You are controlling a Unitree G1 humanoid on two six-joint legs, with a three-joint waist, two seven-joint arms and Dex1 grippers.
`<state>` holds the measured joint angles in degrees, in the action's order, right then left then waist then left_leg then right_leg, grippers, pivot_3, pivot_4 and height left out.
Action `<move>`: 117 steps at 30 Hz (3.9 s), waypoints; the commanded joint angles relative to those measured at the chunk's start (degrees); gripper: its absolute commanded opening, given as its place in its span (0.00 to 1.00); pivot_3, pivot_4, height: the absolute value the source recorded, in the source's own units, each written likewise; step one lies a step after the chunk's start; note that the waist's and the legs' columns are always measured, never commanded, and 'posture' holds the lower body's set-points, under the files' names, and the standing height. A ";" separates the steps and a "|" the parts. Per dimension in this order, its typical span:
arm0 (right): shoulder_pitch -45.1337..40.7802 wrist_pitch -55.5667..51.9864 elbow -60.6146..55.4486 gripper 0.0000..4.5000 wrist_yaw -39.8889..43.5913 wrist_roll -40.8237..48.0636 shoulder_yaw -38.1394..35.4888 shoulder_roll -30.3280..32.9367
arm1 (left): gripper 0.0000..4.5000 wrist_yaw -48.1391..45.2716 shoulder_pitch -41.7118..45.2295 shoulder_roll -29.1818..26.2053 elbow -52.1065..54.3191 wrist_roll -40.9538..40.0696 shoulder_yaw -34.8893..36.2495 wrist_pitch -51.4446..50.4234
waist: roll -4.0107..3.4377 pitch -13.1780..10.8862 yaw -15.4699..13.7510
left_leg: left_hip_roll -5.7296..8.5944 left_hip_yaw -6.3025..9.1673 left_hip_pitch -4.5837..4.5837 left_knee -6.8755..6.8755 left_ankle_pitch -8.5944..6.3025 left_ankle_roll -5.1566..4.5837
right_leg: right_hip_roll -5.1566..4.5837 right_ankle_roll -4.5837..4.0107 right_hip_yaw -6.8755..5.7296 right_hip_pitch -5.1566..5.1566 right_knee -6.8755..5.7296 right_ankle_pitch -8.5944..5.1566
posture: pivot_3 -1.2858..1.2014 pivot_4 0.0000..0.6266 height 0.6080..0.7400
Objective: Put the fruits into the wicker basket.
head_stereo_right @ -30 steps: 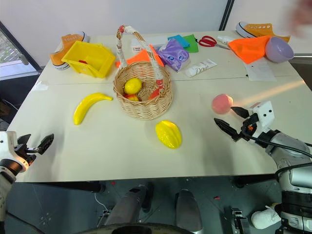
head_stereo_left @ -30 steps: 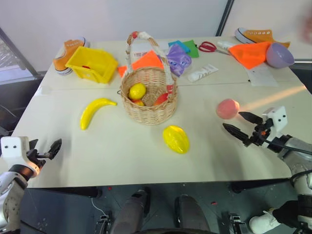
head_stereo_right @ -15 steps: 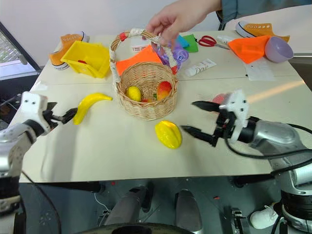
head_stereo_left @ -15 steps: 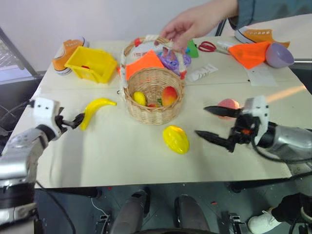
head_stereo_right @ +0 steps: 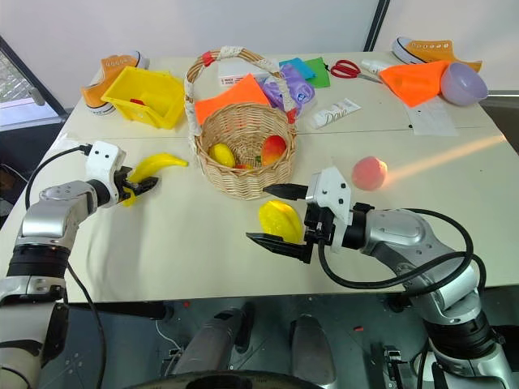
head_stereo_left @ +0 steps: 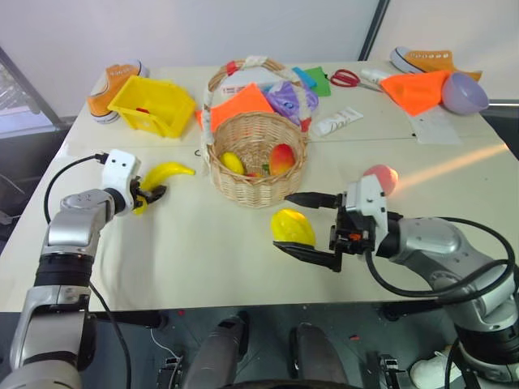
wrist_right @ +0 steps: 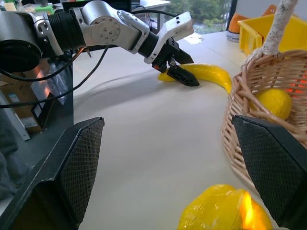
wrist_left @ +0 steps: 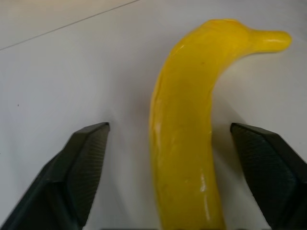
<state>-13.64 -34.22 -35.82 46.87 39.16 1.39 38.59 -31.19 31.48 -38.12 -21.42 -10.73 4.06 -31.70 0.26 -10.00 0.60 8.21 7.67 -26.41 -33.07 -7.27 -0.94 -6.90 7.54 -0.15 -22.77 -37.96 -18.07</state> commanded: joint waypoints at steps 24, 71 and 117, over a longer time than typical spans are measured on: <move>-4.70 6.05 7.99 1.00 3.61 -4.43 -5.30 3.12 | 0.16 3.17 4.10 5.75 41.05 -15.53 -5.23 -19.08 | 0.18 -0.02 -1.41 | 0.02 0.00 0.12 -0.28 0.01 0.00 | 0.01 -0.28 -0.02 0.34 0.02 0.03 | 0.52 0.24 1.00; -10.89 -2.24 5.32 0.02 -4.68 -7.56 0.80 -4.17 | 0.83 -18.96 -23.79 -5.47 53.67 -25.67 8.66 -3.64 | 0.08 -0.04 0.33 | -0.06 0.08 0.12 -0.10 0.03 0.06 | 0.10 -0.22 0.09 0.11 0.00 0.11 | 0.52 0.24 1.00; -13.27 18.19 57.16 0.99 -16.80 -33.81 -7.89 -0.28 | 0.83 -11.23 -15.32 6.64 56.08 -19.34 -12.29 -0.29 | 0.05 -0.02 0.01 | -0.06 0.00 0.26 -0.08 0.26 0.10 | 0.19 -0.28 0.12 0.43 -0.07 0.18 | 0.52 0.24 1.00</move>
<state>-27.26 -16.00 20.27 30.07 5.82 -7.15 39.22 -42.33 16.06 -31.45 33.36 -30.32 -8.81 -33.20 0.31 -10.02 0.60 8.14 7.67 -26.15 -33.15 -7.01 -0.84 -6.70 7.25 -0.03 -22.34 -38.04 -17.89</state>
